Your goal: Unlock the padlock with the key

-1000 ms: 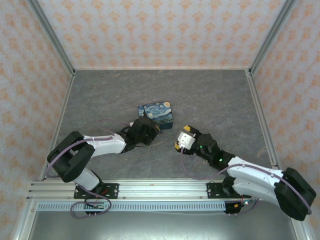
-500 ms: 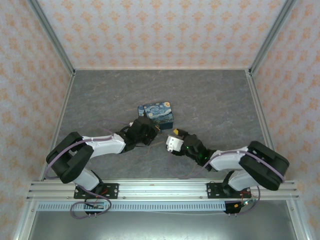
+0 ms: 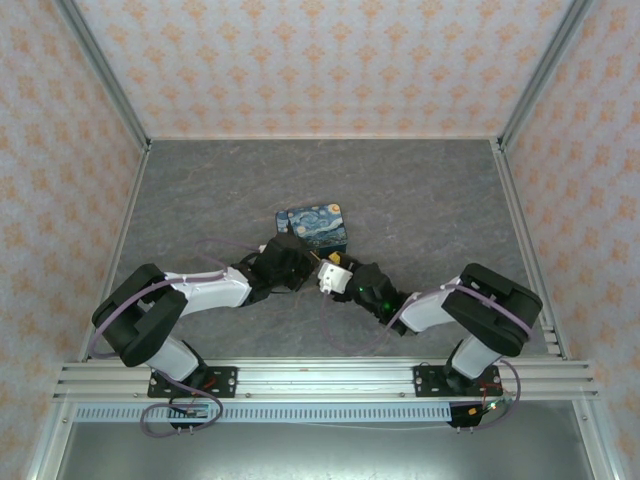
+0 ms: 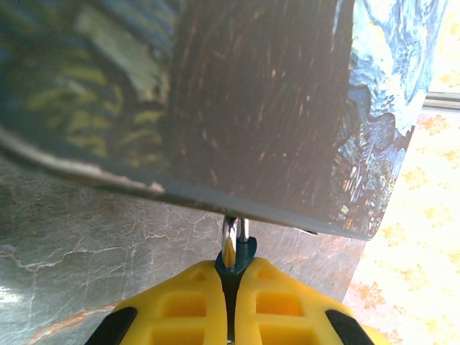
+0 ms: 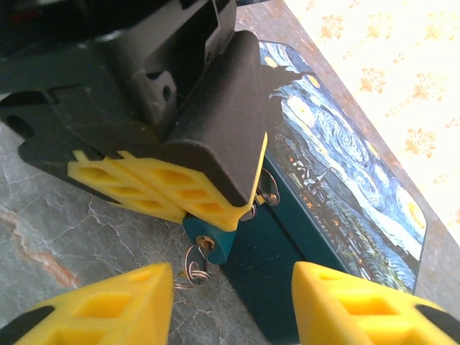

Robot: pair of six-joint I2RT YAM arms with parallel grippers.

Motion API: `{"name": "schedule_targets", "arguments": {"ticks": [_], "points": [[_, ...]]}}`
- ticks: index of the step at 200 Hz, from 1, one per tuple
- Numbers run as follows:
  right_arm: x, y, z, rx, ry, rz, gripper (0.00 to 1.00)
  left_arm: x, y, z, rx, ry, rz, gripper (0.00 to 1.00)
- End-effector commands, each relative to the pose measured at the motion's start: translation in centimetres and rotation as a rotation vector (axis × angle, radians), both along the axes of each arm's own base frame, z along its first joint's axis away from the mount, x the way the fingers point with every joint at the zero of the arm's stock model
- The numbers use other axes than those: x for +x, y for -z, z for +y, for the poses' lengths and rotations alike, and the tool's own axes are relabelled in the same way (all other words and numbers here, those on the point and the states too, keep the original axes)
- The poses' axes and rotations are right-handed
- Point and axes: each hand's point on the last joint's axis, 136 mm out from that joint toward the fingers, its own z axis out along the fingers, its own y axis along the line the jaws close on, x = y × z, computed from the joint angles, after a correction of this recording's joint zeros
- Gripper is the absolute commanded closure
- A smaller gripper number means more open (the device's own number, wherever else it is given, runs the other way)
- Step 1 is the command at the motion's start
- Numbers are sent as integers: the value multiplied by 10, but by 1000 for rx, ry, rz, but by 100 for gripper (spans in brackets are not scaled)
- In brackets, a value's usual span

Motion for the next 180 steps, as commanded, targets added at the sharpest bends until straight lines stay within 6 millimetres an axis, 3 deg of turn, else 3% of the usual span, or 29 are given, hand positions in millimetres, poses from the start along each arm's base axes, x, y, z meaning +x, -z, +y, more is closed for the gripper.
{"name": "schedule_targets", "arguments": {"ticks": [1, 139, 180], "points": [[2, -6, 8, 47, -3, 3, 57, 6, -25, -8, -50, 0, -43, 100], [6, 2, 12, 56, 14, 47, 82, 6, -26, -10, -55, 3, -42, 100], [8, 0, 11, 92, 46, 69, 93, 6, -25, -11, -58, 7, -40, 100]]}}
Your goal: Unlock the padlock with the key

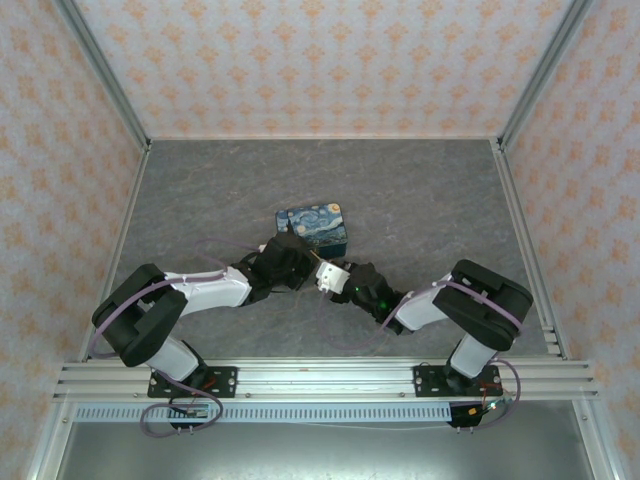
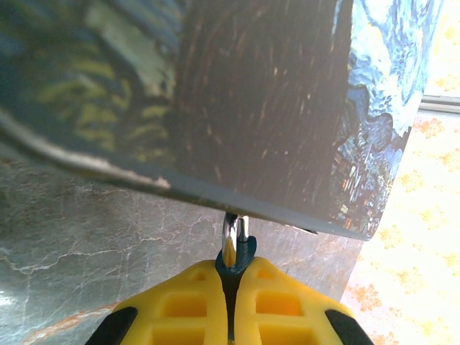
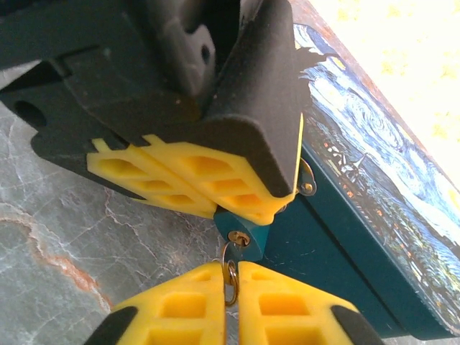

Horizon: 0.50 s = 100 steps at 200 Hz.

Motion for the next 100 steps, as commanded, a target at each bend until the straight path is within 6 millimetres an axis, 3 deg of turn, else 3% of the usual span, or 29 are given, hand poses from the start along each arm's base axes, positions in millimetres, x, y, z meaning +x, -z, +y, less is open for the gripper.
{"name": "schedule_targets", "arguments": {"ticks": [1, 43, 100], "points": [[8, -13, 7, 73, 38, 7, 93, 5, -24, -10, -52, 14, -41, 100], [10, -22, 6, 165, 90, 70, 100, 6, -23, -12, -56, 16, -41, 100], [11, -33, 13, 333, 144, 214, 100, 6, -22, -14, -63, 18, -39, 100]]}}
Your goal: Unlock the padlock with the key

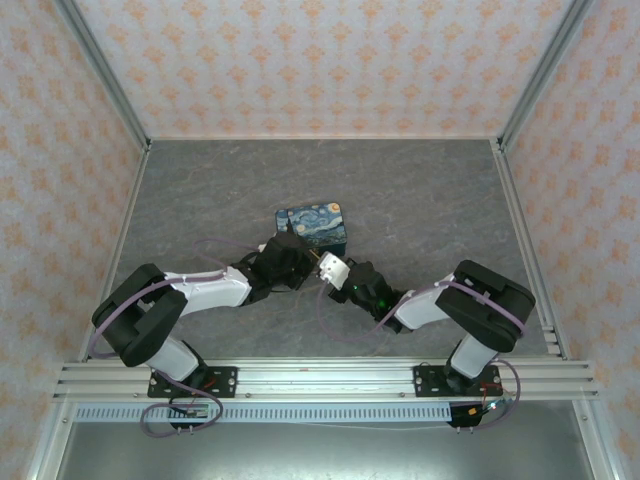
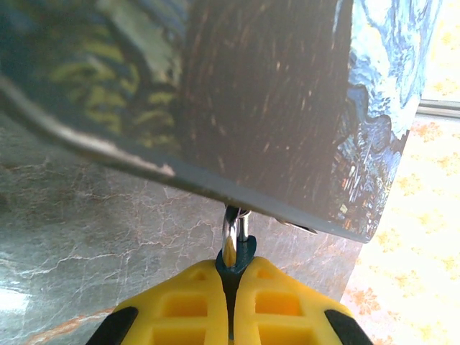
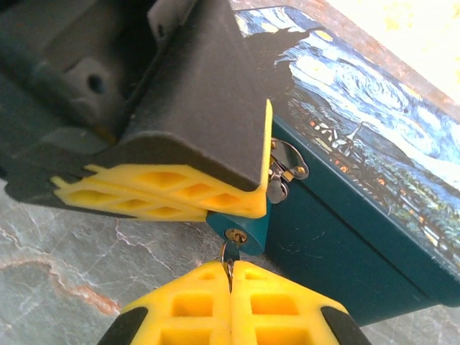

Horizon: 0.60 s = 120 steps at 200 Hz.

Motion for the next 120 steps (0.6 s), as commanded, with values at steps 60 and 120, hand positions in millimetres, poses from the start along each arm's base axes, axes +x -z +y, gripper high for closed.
{"name": "schedule_targets", "arguments": {"ticks": [60, 120], "points": [[12, -41, 23, 429, 86, 228, 100, 5, -19, -14, -57, 26, -36, 100], [7, -28, 26, 436, 93, 316, 100, 4, -9, -11, -23, 28, -32, 82]]}}
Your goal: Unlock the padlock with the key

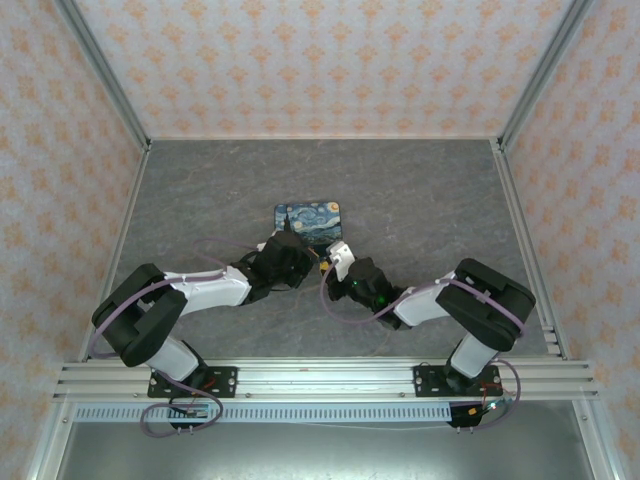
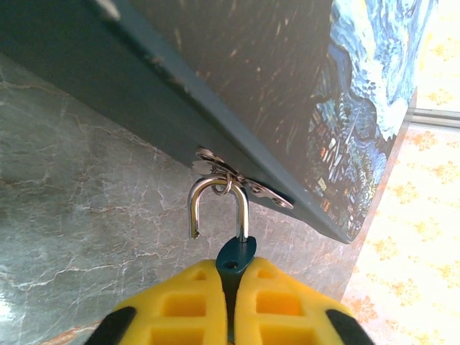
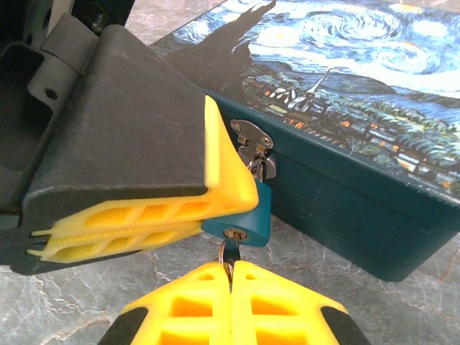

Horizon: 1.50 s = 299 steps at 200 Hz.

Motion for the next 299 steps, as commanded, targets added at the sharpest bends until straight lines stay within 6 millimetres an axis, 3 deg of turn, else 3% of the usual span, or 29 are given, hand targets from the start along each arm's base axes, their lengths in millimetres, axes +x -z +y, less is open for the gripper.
{"name": "schedule_targets", "arguments": {"ticks": [1, 40, 93, 159, 239, 299], "points": [[5, -27, 20, 147, -16, 15, 100, -1, -7, -14, -26, 49, -19, 81], [6, -31, 21, 220, 26, 97, 100, -1, -5, -6, 34, 55, -27, 60], [4, -19, 23, 330, 72, 227, 100, -11, -1, 16, 122, 45, -21, 34], [6, -14, 22, 464, 109, 383, 100, -23, -19, 48, 231, 67, -56, 14], [8, -7, 19, 611, 158, 581, 100, -26, -42, 109, 297, -3, -89, 9], [6, 5, 19, 631, 179, 664, 100, -10, -55, 131, 312, -6, -102, 7]]}}
